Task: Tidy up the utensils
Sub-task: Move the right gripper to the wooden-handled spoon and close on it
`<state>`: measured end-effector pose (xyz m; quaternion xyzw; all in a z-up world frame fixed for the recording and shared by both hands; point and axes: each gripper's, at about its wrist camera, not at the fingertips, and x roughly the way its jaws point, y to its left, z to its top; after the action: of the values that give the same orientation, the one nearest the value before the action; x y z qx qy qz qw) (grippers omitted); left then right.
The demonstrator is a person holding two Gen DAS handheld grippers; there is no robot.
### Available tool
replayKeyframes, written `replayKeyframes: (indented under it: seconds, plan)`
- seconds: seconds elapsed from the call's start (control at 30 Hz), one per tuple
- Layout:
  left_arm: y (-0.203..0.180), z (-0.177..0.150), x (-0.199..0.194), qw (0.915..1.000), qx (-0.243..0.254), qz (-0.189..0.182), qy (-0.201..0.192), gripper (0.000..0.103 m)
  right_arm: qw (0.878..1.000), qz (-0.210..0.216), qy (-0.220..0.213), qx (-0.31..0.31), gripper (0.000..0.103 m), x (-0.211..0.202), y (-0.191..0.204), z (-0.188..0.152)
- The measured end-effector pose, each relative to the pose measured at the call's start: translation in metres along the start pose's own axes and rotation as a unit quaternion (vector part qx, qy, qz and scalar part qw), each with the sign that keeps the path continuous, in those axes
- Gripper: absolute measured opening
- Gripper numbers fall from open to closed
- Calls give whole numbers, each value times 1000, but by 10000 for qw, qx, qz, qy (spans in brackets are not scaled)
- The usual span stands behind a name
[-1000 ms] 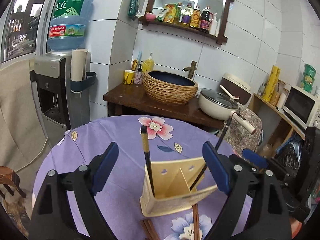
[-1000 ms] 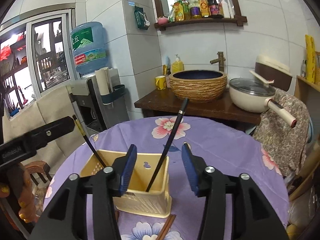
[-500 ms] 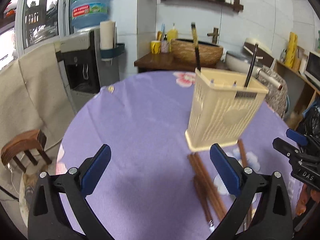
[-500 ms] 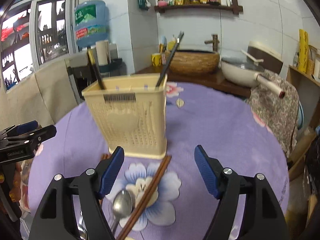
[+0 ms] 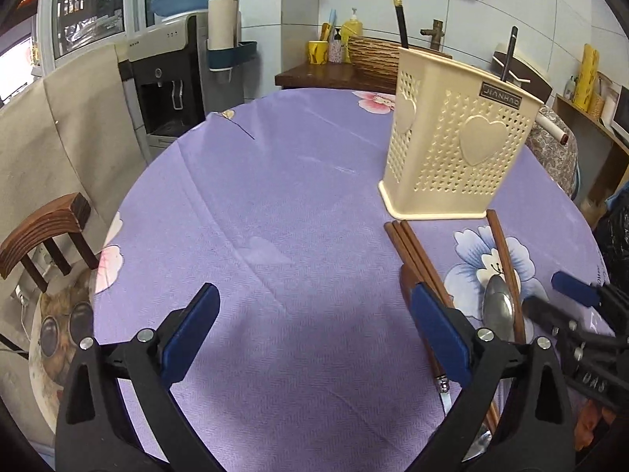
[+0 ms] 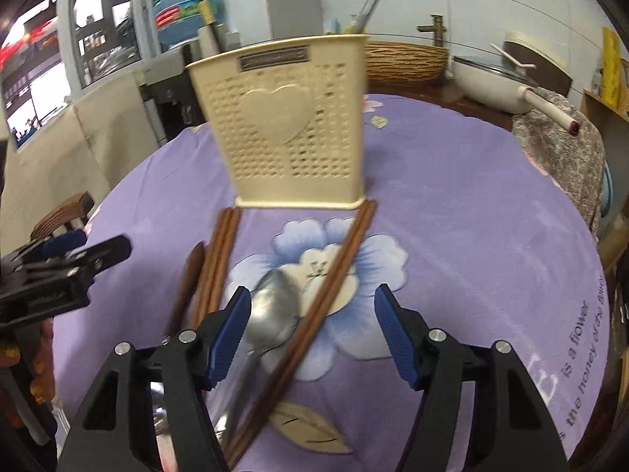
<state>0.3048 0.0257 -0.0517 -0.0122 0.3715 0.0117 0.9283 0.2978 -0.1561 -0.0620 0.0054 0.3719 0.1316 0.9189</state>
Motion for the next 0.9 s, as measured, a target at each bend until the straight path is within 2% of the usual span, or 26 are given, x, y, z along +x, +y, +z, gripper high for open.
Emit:
replayKeyframes:
  seconds: [0.17,0.33,0.9]
  plan:
    - [10,2,-7,9998,-123,143,-77,96,9994,245,182,-139,52,8,16,-3]
    - [16,1,-9,9996,-240,109,-44,96,9988,351,337,20,47,16,15,-5]
    - [18,-6,-6,9994,-340,-43,29,96,9986,106,499,-118,44,29,25,-2]
